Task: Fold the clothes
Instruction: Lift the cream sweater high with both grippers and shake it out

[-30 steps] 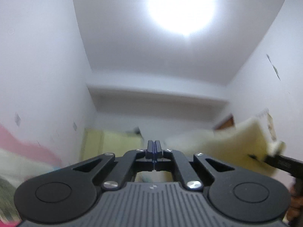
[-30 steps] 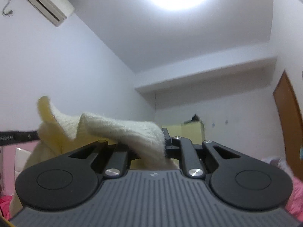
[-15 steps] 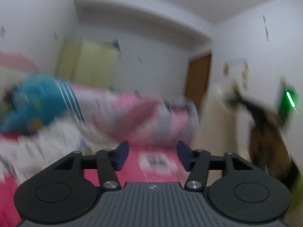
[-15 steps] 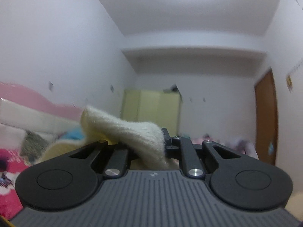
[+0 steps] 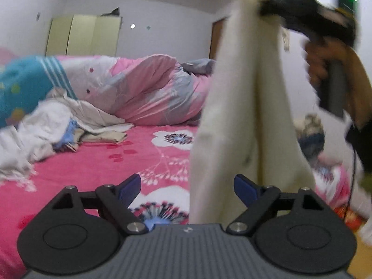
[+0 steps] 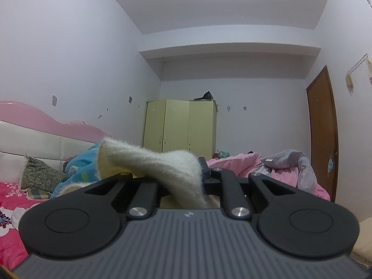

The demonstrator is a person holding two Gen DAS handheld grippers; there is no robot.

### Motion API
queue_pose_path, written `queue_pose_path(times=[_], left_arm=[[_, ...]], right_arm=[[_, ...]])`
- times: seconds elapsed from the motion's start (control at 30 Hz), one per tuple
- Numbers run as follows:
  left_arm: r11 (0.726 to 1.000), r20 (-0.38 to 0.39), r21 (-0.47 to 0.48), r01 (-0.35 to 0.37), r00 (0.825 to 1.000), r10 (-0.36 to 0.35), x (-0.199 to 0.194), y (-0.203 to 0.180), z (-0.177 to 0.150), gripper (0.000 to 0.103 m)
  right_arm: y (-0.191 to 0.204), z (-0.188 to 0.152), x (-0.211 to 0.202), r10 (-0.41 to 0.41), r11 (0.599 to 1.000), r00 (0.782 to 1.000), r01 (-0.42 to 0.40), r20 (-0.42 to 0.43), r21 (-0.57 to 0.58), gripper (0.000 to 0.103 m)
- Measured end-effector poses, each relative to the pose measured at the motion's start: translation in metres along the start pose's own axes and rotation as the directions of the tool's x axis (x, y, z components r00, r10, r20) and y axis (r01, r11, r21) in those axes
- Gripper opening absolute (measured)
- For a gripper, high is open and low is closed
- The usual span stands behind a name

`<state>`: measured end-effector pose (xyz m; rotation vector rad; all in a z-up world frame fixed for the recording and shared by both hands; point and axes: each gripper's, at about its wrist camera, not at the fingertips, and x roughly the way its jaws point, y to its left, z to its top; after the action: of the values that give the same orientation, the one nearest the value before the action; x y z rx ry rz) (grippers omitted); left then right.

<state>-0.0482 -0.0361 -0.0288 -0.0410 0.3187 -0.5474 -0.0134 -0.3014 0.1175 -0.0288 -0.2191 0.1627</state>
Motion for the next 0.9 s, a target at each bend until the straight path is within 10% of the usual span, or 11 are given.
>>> queue_pose_path(times=[0.23, 0.47, 0.9], left_arm=[[0.991, -0.055, -0.070, 0.111, 0.992, -0.115, 0.044, 0.006, 0.001, 0.061], [0.976, -0.019, -0.116, 0.185, 0.982, -0.188, 0.034, -0.002, -0.008, 0.066], [0.977, -0.045, -0.201, 0.067, 0.996, -0.077, 0.038, 0.005, -0.013, 0.040]], right_arm=[[0.005, 0.004, -0.020, -0.006, 0.999, 1.000, 0.006, 0.006, 0.034, 0.011], [0.003, 0.005, -0.028, -0.036, 0.998, 0.999, 0.036, -0.004, 0.058, 0.011], [0.005, 0.002, -0.059, -0.043, 0.998, 0.999, 0.042, 0.017, 0.043, 0.011]])
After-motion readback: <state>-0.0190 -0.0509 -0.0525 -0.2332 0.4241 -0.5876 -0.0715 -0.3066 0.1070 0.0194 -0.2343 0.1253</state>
